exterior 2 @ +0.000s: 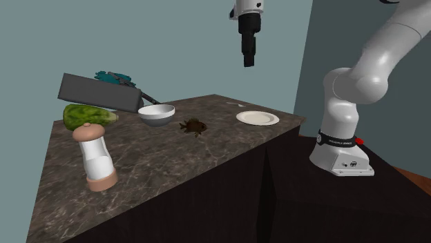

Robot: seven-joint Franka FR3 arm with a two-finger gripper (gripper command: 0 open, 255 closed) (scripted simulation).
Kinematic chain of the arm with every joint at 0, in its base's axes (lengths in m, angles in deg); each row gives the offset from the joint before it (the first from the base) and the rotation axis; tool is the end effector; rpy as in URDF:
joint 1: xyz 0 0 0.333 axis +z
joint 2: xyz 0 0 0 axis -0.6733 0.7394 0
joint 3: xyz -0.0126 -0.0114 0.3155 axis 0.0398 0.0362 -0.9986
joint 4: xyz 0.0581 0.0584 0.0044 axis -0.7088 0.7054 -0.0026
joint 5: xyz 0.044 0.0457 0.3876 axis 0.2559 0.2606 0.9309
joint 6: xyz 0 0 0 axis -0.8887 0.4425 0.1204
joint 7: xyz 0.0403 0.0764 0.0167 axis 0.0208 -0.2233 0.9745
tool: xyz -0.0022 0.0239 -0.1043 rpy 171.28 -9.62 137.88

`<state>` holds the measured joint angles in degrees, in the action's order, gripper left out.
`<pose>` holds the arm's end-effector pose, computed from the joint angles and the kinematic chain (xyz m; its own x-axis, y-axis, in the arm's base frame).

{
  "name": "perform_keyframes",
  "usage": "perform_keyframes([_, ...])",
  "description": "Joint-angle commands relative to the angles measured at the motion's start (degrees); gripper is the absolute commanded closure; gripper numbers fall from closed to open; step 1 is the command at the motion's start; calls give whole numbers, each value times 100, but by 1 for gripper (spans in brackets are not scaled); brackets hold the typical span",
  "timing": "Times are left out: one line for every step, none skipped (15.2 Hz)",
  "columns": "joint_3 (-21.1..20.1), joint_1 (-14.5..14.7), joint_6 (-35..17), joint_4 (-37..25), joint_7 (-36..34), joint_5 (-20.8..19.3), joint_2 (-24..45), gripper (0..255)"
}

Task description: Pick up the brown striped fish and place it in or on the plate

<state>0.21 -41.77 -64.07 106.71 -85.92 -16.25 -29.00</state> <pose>0.3742 0.0293 0.5524 0.9843 -0.1613 -0.0714 -0.1632 -0.9864 -0.0207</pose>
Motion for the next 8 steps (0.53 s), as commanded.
perform_keyframes([-8, -41, -286, -125, -57, -16, 460, 0])
perform_keyframes([-17, -56, -412, -179, -94, -21, 667, 0])
perform_keyframes([-24, -70, -533, -240, -131, -27, 878, 0])
perform_keyframes([-31, -85, -649, -308, -169, -34, 1090, 0])
perform_keyframes([-36, -99, -760, -383, -206, -42, 1305, 0])
perform_keyframes([-40, -112, -865, -465, -244, -51, 1521, 0])
perform_keyframes([-43, -125, -965, -555, -282, -61, 1739, 0])
perform_keyframes([-44, -137, -1059, -651, -320, -71, 1958, 0])
